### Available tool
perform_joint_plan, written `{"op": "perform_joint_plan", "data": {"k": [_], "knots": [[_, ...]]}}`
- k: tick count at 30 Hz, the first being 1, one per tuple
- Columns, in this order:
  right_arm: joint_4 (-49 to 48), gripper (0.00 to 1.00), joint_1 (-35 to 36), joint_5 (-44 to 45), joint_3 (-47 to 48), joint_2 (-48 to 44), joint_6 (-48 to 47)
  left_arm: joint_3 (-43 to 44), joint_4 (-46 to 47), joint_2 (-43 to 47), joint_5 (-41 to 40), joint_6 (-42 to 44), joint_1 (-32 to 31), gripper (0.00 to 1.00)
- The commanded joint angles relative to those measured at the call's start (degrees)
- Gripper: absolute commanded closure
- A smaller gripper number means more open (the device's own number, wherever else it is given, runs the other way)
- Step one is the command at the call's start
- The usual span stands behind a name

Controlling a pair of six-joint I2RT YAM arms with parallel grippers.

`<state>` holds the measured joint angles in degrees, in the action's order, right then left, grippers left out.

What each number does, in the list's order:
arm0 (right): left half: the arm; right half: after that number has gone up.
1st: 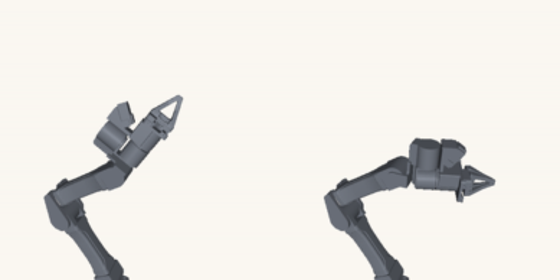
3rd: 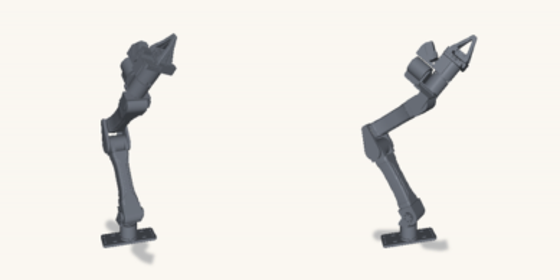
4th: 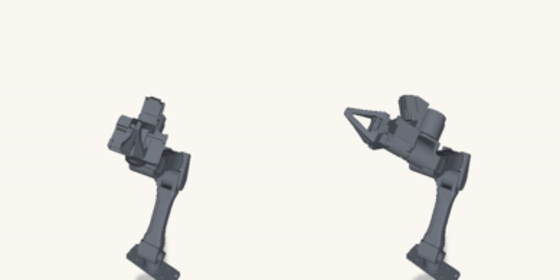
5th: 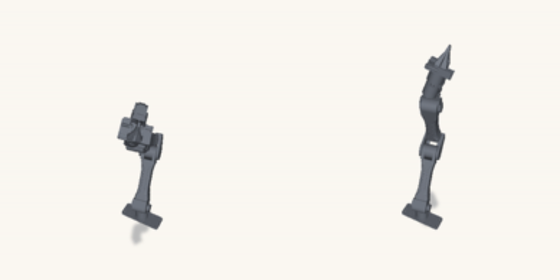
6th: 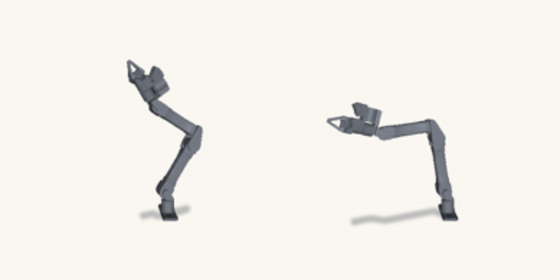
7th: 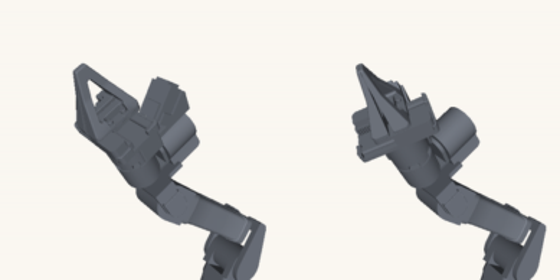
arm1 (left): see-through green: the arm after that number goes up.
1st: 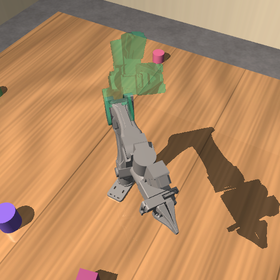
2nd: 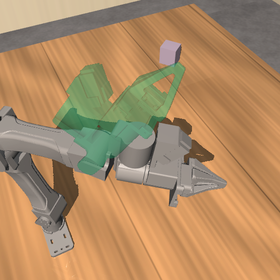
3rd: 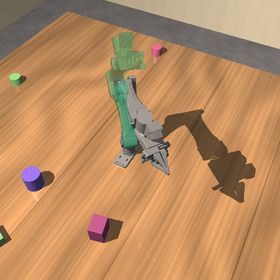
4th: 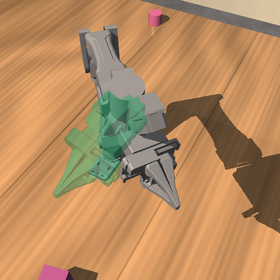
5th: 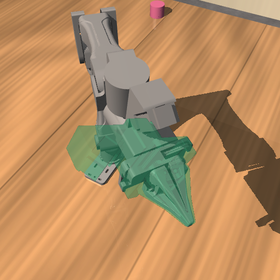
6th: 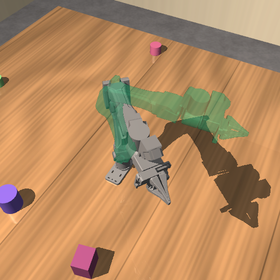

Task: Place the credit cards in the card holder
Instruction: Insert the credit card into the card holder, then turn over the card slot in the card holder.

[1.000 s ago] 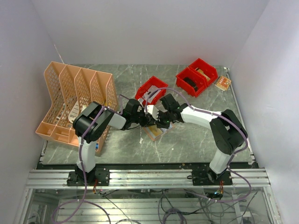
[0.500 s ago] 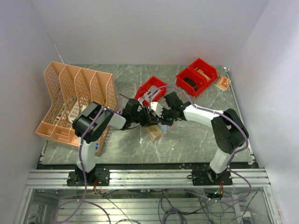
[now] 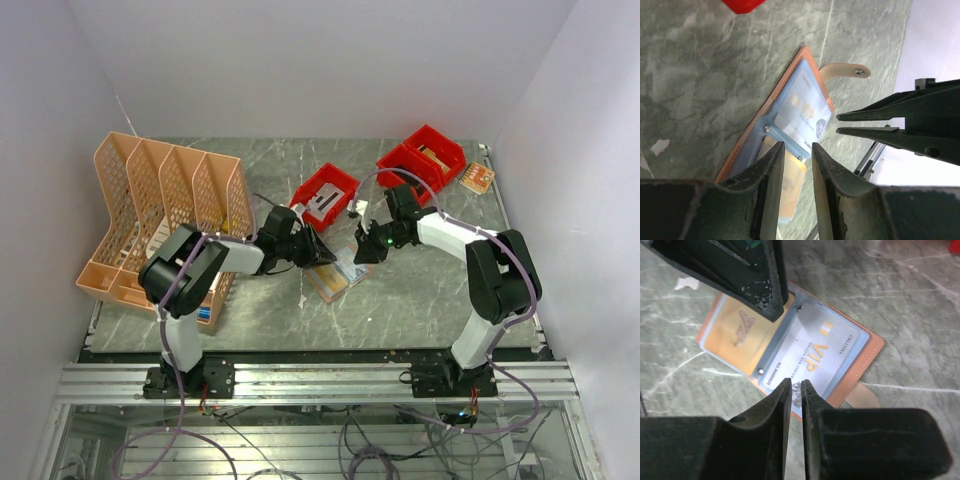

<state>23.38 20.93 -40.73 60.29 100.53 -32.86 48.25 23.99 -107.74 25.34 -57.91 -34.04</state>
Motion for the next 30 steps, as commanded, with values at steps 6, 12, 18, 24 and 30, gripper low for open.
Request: {"op": "perform_joint_plan", "data": {"k": [6, 12, 18, 24, 30], "knots": [[-0.7, 0.71, -3.9, -9.7, 0.9, 0.1, 9.4, 0.7, -10.6, 12.6, -10.2, 16.3, -0.8, 0.62], [-0.2, 0.63, -5.2, -8.4, 1.9, 2.9, 12.7, -3.3, -11.8, 25.8, -19.4, 24.1, -2.2, 0.62], [0.1, 0.62, -5.2, -7.1, 2.5, 4.7, 14.2, -10.7, -4.5, 34.1, -20.6, 18.7, -0.8, 0.07], [0.7, 0.61, -5.4, -5.5, 3.0, 5.8, 14.5, -10.1, -8.8, 34.9, -18.4, 20.4, -3.0, 0.13], [1.2, 0.60, -5.4, -5.2, 3.3, 6.5, 14.6, -13.7, -10.7, 36.1, -27.0, 17.1, -10.3, 0.19]]}}
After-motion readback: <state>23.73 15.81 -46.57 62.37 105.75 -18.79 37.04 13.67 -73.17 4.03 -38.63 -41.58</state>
